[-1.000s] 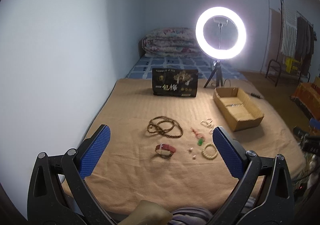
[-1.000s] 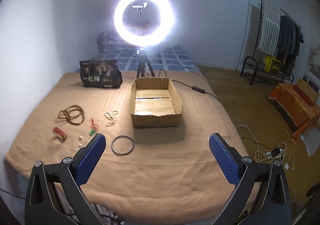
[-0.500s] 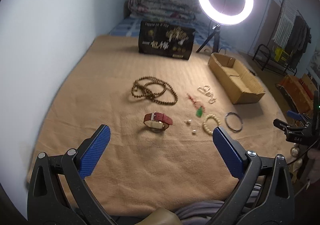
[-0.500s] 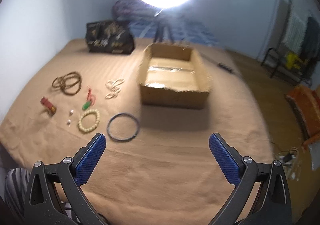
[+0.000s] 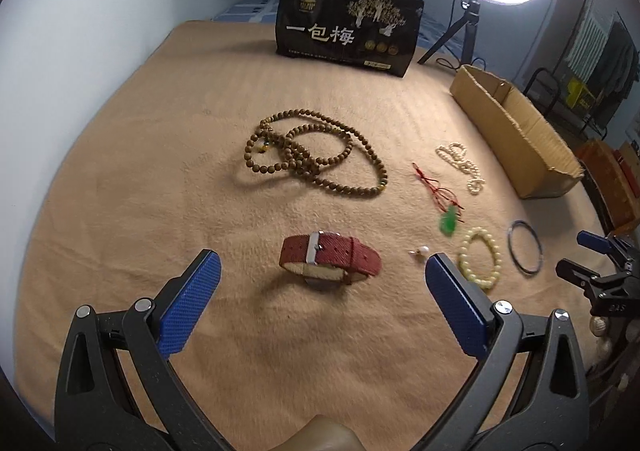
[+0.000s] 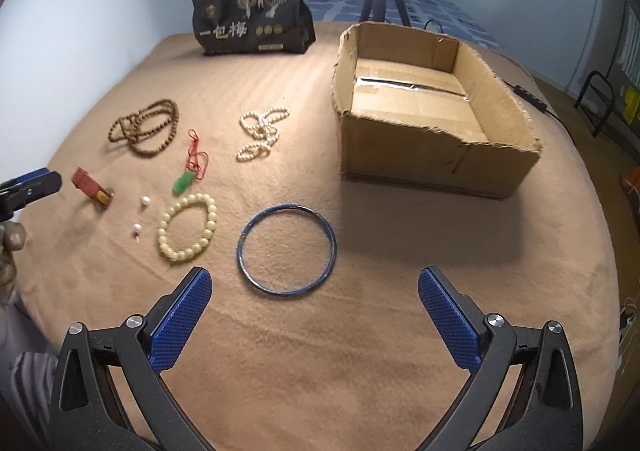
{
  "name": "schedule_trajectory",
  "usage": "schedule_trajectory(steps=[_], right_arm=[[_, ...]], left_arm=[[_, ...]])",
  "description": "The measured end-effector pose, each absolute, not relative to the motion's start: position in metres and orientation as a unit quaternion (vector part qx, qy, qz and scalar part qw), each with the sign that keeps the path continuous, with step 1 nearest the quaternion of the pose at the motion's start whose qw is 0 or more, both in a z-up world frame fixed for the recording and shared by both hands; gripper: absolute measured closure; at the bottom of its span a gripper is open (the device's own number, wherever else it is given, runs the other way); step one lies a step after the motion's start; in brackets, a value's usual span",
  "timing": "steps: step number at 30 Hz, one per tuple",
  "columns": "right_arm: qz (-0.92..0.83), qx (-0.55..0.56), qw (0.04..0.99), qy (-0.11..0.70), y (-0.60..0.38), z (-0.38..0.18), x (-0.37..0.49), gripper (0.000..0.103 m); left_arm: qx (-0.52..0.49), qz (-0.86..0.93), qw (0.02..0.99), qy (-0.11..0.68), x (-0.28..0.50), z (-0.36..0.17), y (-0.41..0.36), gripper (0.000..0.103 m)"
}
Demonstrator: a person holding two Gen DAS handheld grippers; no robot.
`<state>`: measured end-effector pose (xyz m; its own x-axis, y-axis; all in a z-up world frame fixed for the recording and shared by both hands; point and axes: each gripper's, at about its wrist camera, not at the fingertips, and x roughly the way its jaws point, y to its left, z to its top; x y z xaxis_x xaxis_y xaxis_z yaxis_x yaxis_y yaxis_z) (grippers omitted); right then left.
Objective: Organize jewelry
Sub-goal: 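Move the left tool to the red-strap watch while the right tool approaches the blue bangle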
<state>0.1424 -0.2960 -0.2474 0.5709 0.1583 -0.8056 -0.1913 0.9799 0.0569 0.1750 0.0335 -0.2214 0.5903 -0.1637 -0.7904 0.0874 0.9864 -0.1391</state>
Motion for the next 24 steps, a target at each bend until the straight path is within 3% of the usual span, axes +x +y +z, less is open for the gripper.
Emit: schedule_trajectory(steps=[18, 20, 24], right_arm=[[0.101, -0.041, 0.867, 0.486, -0.268, -0.287, 0.176, 0.0], [0.101, -0.043, 0.869, 0.482, -0.268, -0.288, 0.176, 0.0], [0.102, -0.041, 0.87, 0.48, -0.269, -0.288, 0.176, 0.001]], left_arm=[[-0.049, -0.064, 0.889, 0.45, 0.197, -0.249, 0.039, 0.0], [-0.051, -0.063, 0.889, 0.451, 0.197, -0.25, 0.038, 0.007], [-0.052, -0.062, 0.887, 0.455, 0.198, -0.252, 0.035, 0.011]])
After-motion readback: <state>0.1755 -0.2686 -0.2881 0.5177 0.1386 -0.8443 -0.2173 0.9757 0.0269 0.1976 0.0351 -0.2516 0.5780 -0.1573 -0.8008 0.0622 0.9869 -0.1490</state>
